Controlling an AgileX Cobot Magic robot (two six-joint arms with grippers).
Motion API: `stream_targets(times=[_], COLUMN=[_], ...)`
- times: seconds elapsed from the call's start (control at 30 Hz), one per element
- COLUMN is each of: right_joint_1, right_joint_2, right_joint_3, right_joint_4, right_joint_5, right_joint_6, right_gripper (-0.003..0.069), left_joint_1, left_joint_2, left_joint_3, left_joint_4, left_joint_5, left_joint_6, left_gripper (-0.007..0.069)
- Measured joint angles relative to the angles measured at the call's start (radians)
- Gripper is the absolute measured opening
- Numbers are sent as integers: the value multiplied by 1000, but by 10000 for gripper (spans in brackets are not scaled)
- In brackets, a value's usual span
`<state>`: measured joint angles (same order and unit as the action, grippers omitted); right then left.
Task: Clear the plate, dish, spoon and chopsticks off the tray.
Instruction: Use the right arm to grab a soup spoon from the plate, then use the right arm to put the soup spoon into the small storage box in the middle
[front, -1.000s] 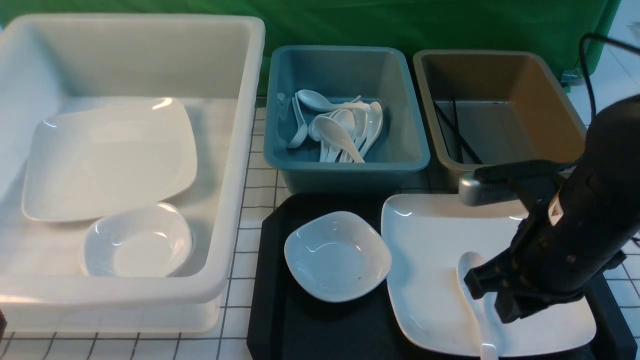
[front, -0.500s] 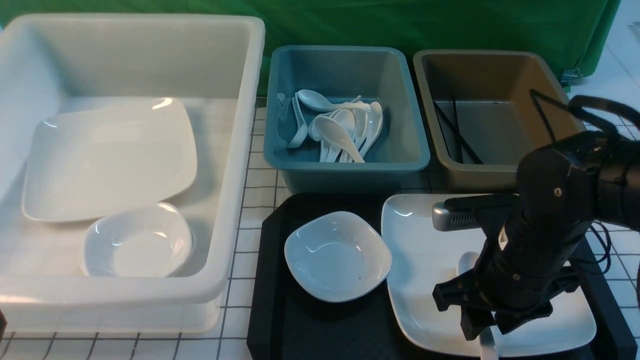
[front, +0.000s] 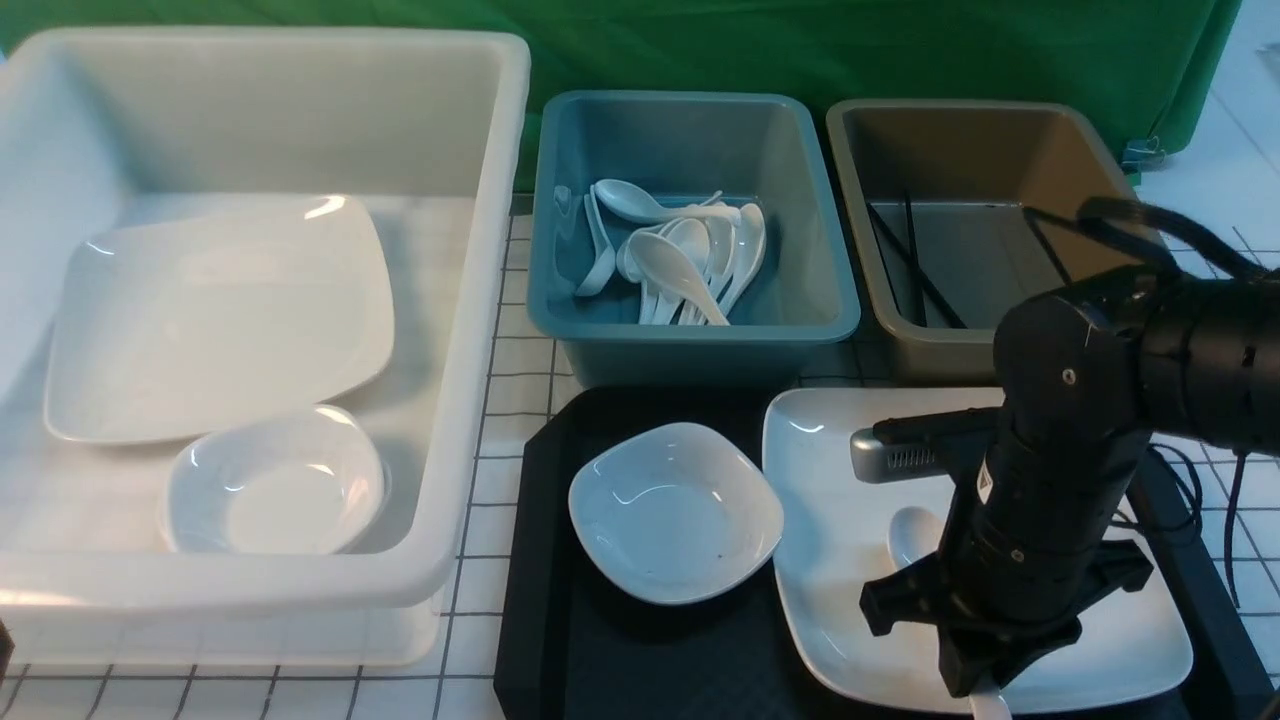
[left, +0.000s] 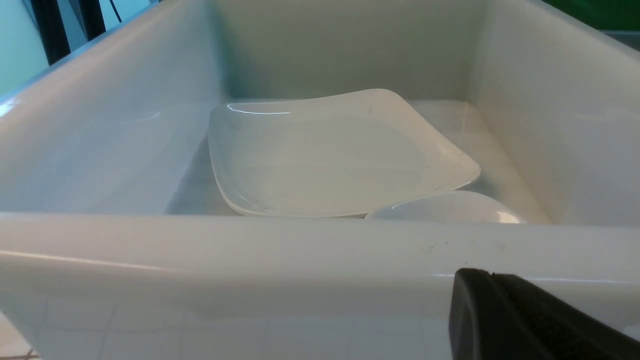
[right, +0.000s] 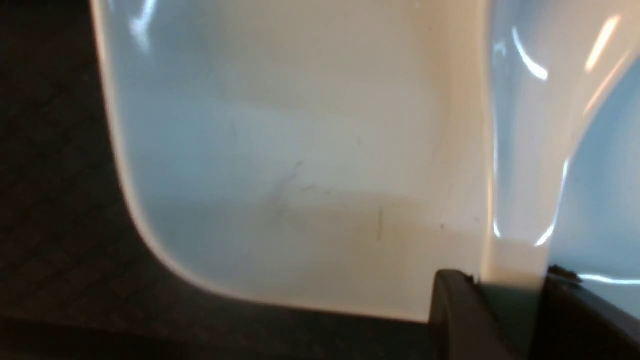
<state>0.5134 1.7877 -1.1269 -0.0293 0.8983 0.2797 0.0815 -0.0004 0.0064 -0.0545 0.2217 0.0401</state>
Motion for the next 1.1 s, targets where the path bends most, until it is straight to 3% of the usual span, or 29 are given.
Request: stream_targets(times=[0.2,0.3,0.67,0.77,0.97,1.1], right_joint_1=[0,0,0,0,0,-1], right_joint_2=[-78,-78,293,386,471,437], right_joint_3=[-143,-251,-767,-873,-962,-1022], right_joint_4=[14,22,19,1,-35,-37], right_joint_5=[7,-63,-210,-235,-192,-31], right_joint_6=[-37,-78,-135,-135,-135,-173], right_gripper=[206,206,215,257,454,465], left_joint_1=[0,0,0,0,0,0], left_joint_2=[0,0,0,0,0,0], left_joint_3=[0,0,0,0,0,0], left_joint_4=[0,0,0,0,0,0], left_joint_5=[0,0,0,0,0,0], left_joint_6=[0,0,0,0,0,0], left_gripper=[21,21,21,21,21,21])
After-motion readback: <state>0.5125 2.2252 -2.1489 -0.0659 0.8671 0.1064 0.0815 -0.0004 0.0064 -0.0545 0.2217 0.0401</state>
